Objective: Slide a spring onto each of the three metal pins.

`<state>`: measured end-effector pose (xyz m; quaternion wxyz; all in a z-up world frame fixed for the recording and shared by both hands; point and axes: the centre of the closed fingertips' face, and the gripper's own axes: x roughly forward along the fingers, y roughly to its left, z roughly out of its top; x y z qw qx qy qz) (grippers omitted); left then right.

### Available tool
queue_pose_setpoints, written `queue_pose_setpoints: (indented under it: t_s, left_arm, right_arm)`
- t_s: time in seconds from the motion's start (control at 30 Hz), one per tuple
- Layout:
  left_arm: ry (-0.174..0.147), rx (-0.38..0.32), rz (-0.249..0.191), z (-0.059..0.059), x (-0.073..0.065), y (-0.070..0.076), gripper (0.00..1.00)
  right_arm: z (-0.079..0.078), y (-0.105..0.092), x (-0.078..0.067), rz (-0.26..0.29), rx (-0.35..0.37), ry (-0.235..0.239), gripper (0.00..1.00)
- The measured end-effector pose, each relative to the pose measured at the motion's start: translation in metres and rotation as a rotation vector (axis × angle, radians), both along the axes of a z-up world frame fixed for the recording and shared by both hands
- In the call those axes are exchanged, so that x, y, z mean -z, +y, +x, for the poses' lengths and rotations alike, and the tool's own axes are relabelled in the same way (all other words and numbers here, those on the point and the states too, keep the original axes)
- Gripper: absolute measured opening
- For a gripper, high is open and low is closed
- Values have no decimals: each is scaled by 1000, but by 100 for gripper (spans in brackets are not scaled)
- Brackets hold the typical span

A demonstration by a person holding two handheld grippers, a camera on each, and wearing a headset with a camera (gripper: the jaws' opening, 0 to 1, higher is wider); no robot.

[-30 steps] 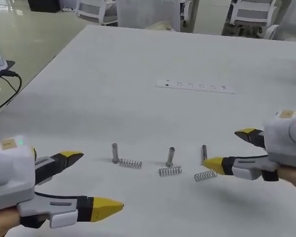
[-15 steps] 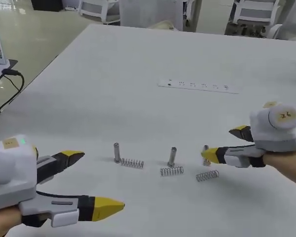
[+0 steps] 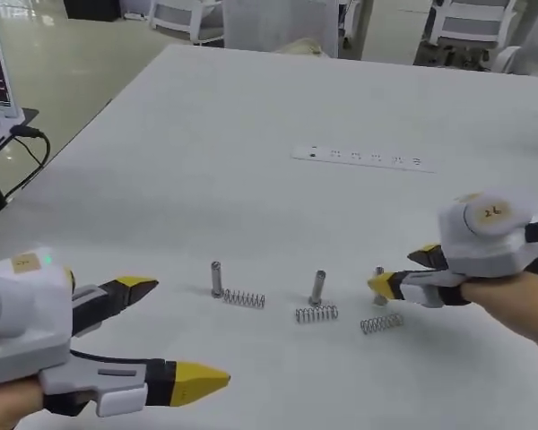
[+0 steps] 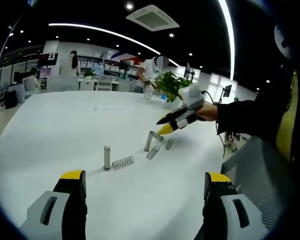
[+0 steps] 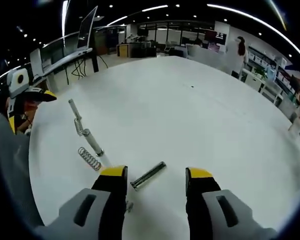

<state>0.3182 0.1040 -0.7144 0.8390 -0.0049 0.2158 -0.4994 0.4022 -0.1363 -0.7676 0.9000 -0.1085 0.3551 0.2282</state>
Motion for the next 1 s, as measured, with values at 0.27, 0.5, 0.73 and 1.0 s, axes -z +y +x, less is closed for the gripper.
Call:
queue_pose_setpoints:
  t_s: [0.27,0.5,0.73,1.0]
  left_arm:
    - [0,3,2,0,1,0,96]
    - [0,0,0,0,1,0,95]
    - [1,-1,-1,0,1,1,95]
    - [2,0,0,0,2,1,94]
  right_arm:
    - [4,2,9,2,15,39,36]
    - [7,5,13,11,34,73,29]
    - [10,5,18,12,62,100,24]
    - [10,4,23,11,87,128,20]
